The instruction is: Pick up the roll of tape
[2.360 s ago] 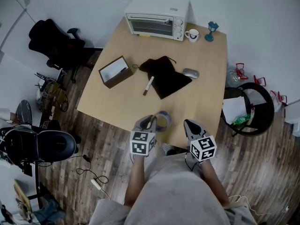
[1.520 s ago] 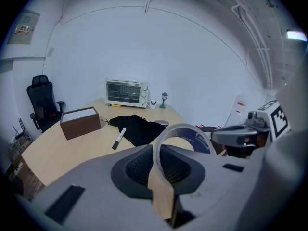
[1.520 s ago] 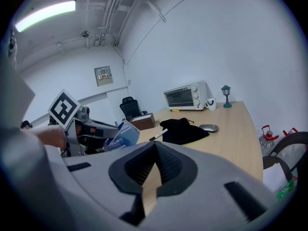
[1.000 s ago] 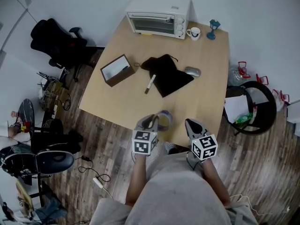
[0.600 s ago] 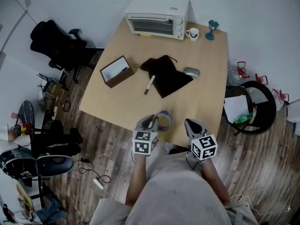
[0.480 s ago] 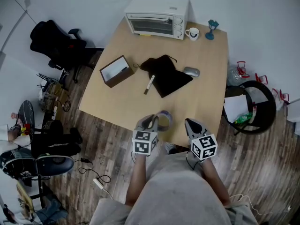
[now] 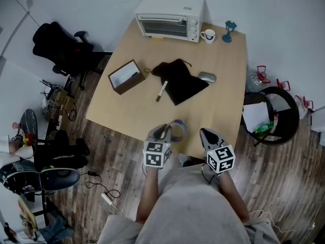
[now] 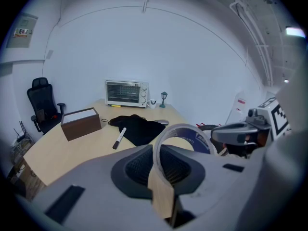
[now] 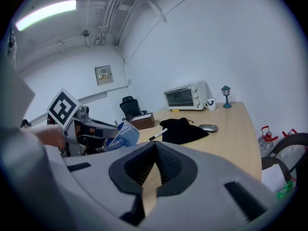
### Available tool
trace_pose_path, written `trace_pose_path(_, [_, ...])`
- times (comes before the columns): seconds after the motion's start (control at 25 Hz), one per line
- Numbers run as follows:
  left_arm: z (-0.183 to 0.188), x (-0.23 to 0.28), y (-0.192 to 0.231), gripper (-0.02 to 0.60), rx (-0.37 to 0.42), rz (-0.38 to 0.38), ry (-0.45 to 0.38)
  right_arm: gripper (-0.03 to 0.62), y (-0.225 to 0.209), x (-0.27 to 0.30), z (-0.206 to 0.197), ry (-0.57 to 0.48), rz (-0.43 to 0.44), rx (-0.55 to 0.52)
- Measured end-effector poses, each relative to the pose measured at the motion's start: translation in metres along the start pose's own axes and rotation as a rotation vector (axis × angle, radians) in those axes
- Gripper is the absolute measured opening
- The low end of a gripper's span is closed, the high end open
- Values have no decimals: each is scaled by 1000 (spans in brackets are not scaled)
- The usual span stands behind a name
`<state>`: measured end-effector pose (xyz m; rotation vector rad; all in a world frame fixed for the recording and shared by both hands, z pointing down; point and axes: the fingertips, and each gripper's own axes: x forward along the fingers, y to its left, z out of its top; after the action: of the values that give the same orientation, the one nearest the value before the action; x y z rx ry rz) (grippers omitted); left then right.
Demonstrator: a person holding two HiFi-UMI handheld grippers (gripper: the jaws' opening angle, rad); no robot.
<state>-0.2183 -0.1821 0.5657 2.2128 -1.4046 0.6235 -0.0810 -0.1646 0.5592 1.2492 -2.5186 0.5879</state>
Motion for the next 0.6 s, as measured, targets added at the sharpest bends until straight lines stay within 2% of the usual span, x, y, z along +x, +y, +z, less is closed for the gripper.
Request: trace_pose_path(0.6, [-1, 1, -4, 41, 1, 2, 5, 3, -3, -3, 0, 2, -6, -16])
